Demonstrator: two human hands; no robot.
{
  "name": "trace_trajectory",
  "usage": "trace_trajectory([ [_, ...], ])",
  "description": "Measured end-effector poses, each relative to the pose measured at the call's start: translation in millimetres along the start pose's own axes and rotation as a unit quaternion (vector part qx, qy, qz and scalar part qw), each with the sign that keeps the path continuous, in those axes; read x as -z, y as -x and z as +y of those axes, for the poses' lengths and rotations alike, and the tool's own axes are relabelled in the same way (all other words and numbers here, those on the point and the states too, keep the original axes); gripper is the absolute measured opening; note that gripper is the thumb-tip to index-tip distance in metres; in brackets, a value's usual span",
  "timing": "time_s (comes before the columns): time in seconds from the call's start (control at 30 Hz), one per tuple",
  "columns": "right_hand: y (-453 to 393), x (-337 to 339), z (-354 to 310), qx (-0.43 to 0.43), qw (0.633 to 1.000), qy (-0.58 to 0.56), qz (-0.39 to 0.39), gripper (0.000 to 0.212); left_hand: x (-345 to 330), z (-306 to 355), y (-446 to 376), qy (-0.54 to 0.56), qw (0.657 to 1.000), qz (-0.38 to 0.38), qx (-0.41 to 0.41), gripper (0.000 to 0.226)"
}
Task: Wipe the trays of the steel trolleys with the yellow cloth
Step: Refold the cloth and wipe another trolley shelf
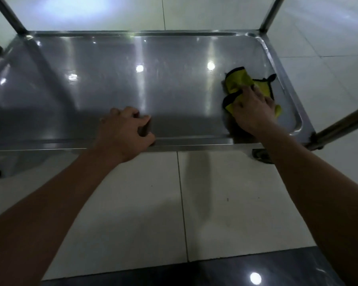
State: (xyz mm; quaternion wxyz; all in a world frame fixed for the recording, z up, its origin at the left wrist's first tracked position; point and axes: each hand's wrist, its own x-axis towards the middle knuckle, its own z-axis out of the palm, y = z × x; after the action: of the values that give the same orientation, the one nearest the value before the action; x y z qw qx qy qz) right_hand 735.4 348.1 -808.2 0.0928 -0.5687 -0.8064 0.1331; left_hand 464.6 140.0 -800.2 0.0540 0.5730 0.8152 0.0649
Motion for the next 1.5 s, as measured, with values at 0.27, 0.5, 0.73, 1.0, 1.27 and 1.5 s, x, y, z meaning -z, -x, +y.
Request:
trace_trajectory([
  [0.27,-25.1,-48.5,-153.3,0.230,0.964,0.023,-0.134,0.056,0.9,2.6,2.7,-0.008,0.999,-0.035,0.001,0.065],
  [0.5,-21.9,-62.5,-158.4,0.275,0.957,-0.020,-0.086,0.051,2.8,10.0,5.5,-0.014,1.000,-0.006,-0.008,0.044],
  [0.73,-35.2,-52.3,-112.3,0.205,0.977,-0.035,-0.050,0.049,20.2,61.6,-27.0,0.005,0.999,-0.043,0.001,0.032],
  [1.0,-66.8,10.3,40.9,0.068,0.998,0.013,-0.002,0.049,1.2,87.4,-36.7,-0.001,1.000,-0.028,0.002,0.033],
  [1.27,-26.6,32.5,87.3,-0.036,0.999,0.021,0.033,0.050,-1.6,92.4,-25.2,-0.036,0.997,-0.069,0.009,0.076],
  [1.5,40.7,27.0,79.6,-0.059,0.996,0.070,-0.001,0.054,-6.9,90.5,-26.4,-0.050,0.996,-0.075,0.018,0.081],
])
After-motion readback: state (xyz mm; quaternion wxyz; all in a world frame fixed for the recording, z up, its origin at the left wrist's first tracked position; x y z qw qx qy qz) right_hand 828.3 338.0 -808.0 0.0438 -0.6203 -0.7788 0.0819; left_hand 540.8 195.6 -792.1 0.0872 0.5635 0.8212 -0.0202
